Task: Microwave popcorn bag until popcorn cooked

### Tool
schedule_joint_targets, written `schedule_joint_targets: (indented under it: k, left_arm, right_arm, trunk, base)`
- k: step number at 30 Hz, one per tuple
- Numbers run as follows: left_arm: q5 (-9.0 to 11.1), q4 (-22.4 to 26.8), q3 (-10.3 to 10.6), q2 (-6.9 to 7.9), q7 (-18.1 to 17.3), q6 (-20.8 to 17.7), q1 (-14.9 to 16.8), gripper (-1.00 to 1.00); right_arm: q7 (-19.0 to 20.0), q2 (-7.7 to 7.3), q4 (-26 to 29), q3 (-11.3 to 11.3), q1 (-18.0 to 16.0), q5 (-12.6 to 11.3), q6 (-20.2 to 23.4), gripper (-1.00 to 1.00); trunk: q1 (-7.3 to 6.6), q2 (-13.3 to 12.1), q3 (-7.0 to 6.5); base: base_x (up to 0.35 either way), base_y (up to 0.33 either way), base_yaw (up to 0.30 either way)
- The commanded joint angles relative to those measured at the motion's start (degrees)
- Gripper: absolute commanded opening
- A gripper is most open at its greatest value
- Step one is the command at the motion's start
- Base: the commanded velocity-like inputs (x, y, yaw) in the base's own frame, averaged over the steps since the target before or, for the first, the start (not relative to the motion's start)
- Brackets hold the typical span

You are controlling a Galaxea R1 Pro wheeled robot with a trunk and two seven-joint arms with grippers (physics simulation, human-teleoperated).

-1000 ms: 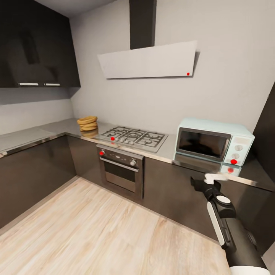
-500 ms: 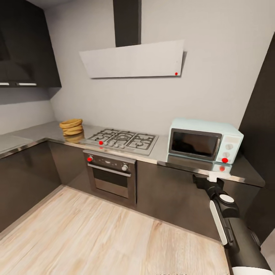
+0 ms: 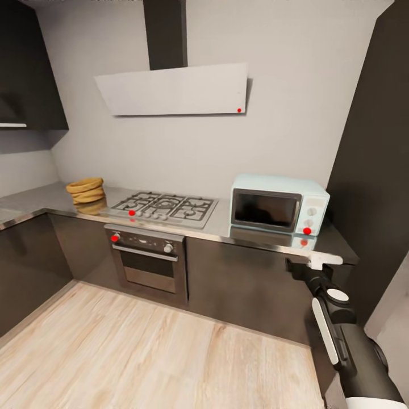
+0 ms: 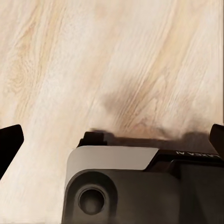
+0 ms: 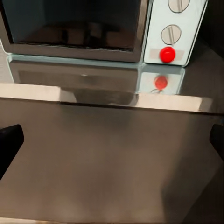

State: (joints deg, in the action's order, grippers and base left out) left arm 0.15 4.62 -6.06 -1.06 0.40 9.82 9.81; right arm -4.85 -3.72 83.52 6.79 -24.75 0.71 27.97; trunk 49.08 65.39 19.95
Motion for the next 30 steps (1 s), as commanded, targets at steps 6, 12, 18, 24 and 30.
schedule_joint_targets:
  k: [6,12,18,24,30]
  left_arm:
    - [0.1,0.0,-0.4,0.09,0.1,0.2,0.0,1.00]
    - [0.1,0.0,-0.5,0.11,0.1,0.2,0.0,1.00]
    - [0.2,0.0,-0.5,0.04,0.1,0.2,0.0,1.00]
    - [0.2,0.0,-0.5,-0.08,0.1,0.2,0.0,1.00]
    - [0.2,0.0,-0.5,-0.16,0.1,0.2,0.0,1.00]
  right_arm:
    - [-0.2,-0.04,4.7,0.0,1.7,0.0,0.8,1.00]
    - [0.4,-0.11,6.2,-0.1,1.6,-0.5,2.2,1.00]
    - [0.5,-0.12,7.0,-0.5,1.6,-0.1,1.9,1.00]
    - [0.5,0.23,6.7,-0.5,1.6,-0.2,2.0,1.00]
    - [0.5,0.46,6.6,-2.6,1.7,-0.3,2.0,1.00]
  trunk:
    - [-0.02,0.0,0.07]
    - [-0.02,0.0,0.07]
    - [-0.02,0.0,0.09]
    - [-0.02,0.0,0.25]
    - [-0.02,0.0,0.40]
  base:
    - [-0.082,-0.095,-0.001]
    - [-0.002,-0.196,0.000]
    - [0.000,-0.037,-0.040]
    - [0.000,-0.001,-0.251]
    - [0.000,0.000,-0.233]
